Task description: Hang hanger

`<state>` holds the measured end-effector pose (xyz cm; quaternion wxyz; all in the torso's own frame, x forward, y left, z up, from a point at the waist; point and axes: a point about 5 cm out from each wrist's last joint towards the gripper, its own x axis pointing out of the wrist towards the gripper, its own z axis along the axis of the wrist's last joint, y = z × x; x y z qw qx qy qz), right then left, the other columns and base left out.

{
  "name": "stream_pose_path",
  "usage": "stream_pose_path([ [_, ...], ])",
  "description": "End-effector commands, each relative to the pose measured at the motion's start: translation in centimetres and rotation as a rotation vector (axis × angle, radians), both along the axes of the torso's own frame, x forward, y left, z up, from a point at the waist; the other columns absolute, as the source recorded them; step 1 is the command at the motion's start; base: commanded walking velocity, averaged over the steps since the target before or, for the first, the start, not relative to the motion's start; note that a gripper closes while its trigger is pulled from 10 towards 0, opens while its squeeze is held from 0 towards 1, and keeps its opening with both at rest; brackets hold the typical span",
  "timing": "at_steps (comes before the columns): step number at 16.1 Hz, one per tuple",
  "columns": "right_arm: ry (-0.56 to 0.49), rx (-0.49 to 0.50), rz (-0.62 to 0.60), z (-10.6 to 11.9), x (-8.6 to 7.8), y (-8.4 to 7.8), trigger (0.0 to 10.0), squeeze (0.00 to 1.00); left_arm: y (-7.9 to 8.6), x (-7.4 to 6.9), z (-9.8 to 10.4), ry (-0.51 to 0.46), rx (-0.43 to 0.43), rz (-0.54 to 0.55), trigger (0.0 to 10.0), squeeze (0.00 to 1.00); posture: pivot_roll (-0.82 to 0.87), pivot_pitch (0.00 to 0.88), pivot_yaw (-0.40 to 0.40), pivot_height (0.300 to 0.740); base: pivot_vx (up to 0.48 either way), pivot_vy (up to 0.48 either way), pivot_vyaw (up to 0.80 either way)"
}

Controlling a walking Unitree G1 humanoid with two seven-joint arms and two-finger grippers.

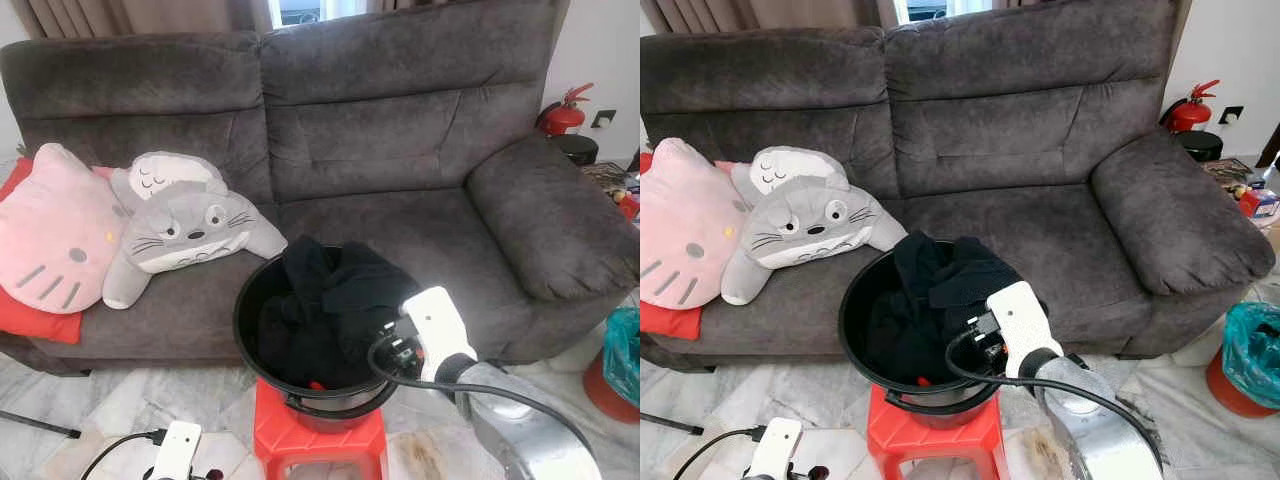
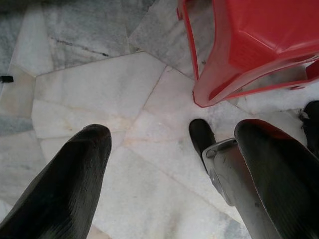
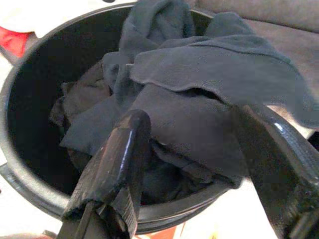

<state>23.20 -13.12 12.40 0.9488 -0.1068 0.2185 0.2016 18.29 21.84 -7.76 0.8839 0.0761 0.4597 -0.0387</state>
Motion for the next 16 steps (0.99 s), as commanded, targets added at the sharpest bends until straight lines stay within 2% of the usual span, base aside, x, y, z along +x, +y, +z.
stream_pose_path([
  [1, -0.018, 0.004, -0.023, 0.4, 0.2, -0.1, 10.0, 0.00, 0.4, -0.2, 0.0, 0.012, 0.022, -0.019, 10.0, 0.00, -0.18, 0.000, 0.098, 0.740, 0.000, 0.000, 0.00],
  [4, -0.027, -0.008, -0.122, 0.4, 0.7, -1.5, 10.0, 0.00, 0.3, -0.3, -0.1, 0.015, 0.023, -0.025, 10.0, 0.00, -0.18, 0.000, 0.097, 0.740, 0.000, 0.000, 0.00],
  [7, -0.011, -0.017, -0.111, 0.1, 0.6, -1.4, 10.0, 0.00, 0.4, -0.3, -0.1, 0.017, 0.025, -0.026, 10.0, 0.00, -0.18, 0.000, 0.096, 0.740, 0.000, 0.000, 0.00],
  [11, 0.022, -0.006, -0.074, -0.4, 0.2, -0.5, 10.0, 0.00, 0.5, -0.5, -0.1, 0.022, 0.031, -0.031, 10.0, 0.00, -0.18, 0.000, 0.100, 0.740, 0.000, 0.000, 0.00],
  [14, 0.020, -0.019, -0.076, -0.4, 0.8, -0.9, 10.0, 0.00, 0.4, -0.5, -0.2, 0.023, 0.031, -0.034, 10.0, 0.00, -0.18, 0.000, 0.100, 0.740, 0.000, 0.000, 0.00],
  [16, 0.003, -0.027, -0.104, -0.4, 1.7, -1.4, 10.0, 0.00, 0.2, -0.6, -0.3, 0.027, 0.031, -0.037, 10.0, 0.00, -0.18, 0.000, 0.099, 0.740, 0.000, 0.000, 0.00],
])
